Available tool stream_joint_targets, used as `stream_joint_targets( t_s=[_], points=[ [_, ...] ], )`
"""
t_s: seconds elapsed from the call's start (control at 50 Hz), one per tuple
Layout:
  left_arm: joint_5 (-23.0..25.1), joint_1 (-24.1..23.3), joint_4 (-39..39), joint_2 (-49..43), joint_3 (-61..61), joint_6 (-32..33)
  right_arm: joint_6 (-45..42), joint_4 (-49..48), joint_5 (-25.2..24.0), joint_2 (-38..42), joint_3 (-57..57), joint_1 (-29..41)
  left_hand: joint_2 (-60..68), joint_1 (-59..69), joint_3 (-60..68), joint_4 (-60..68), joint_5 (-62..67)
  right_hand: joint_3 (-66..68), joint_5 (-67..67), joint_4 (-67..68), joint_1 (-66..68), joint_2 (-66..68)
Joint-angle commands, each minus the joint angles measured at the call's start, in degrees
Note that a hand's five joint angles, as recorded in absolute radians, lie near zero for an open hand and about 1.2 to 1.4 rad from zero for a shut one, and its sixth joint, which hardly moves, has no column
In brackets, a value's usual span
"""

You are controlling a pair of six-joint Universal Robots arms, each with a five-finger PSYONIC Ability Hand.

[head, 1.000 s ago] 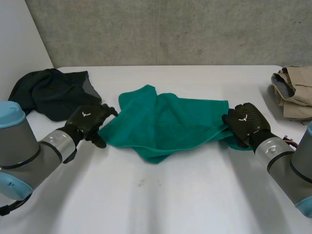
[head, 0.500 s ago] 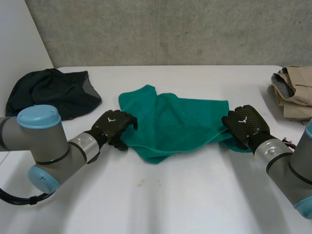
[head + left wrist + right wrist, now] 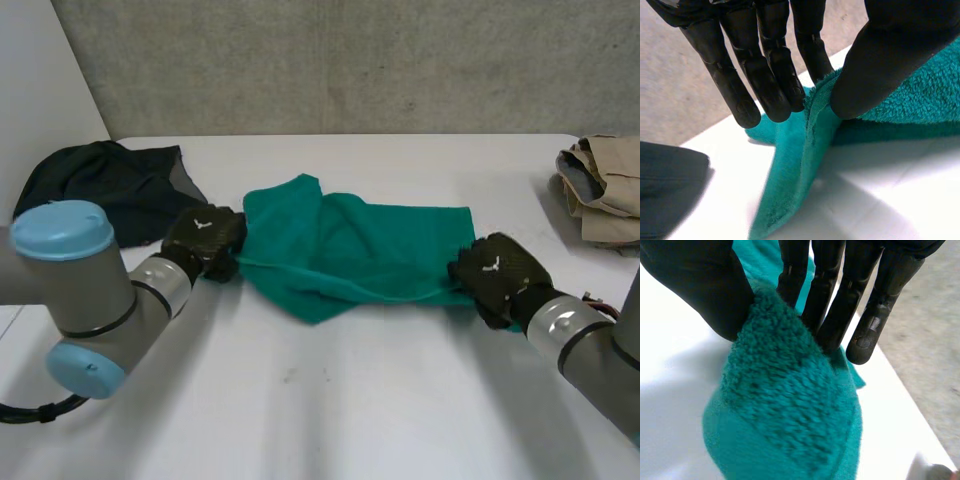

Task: Fold the laundry.

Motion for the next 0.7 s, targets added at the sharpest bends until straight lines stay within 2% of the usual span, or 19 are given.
stream_joint_targets(
  t_s=[0.02,0.12,0.2,0.28,0.4,0.54,0.64,0.7],
  points=[
    [-0.83,-0.68,0.52,6.99,-5.07,0.0,-10.39,14.48,-6.03,-5.77,0.14,-1.92,11.57,13.59,11.87,11.36,14.0,-56.96,-56.15,-57.22,-45.61,-56.51],
    [-0.83,-0.86,0.52,7.44,-6.04,-0.09,-1.36,15.18,-7.35,-9.63,-1.96,-3.15,11.57,13.59,11.87,11.36,14.0,-56.96,-56.15,-57.22,-45.61,-56.51],
    [-0.92,-0.86,0.52,7.26,-6.04,-0.09,15.32,15.36,-7.27,-12.71,-3.9,-5.34,11.57,13.59,11.87,11.36,14.0,-56.96,-56.15,-57.22,-45.61,-56.51],
    [-1.01,-0.77,0.52,7.17,-6.21,-0.09,25.44,16.23,-6.56,-15.43,-4.78,-6.84,11.57,13.59,11.87,11.36,14.0,-56.96,-56.15,-57.22,-45.61,-56.51],
    [-1.09,-0.77,0.52,7.26,-6.39,-0.09,29.08,19.39,-5.25,-14.65,-6.71,-7.02,11.57,13.59,11.87,11.36,14.0,-56.96,-56.15,-57.22,-45.61,-56.51],
    [-1.09,-0.77,0.43,7.26,-6.48,-0.18,29.34,28.36,-1.29,-6.22,-8.74,-7.11,11.57,13.59,11.87,11.36,14.0,-56.96,-56.15,-57.22,-45.61,-56.51],
    [-1.18,-0.77,0.43,7.43,-6.57,-0.18,32.06,29.33,-0.06,-4.72,-7.77,-7.54,11.57,13.59,11.87,11.36,14.0,-56.96,-56.15,-57.22,-45.61,-56.51],
    [-1.36,-0.77,0.43,7.52,-6.57,-0.18,36.63,28.63,-0.41,-2.61,-7.68,-9.04,11.57,13.59,11.87,11.36,14.0,-56.96,-56.15,-57.22,-45.61,-56.51]
  ],
)
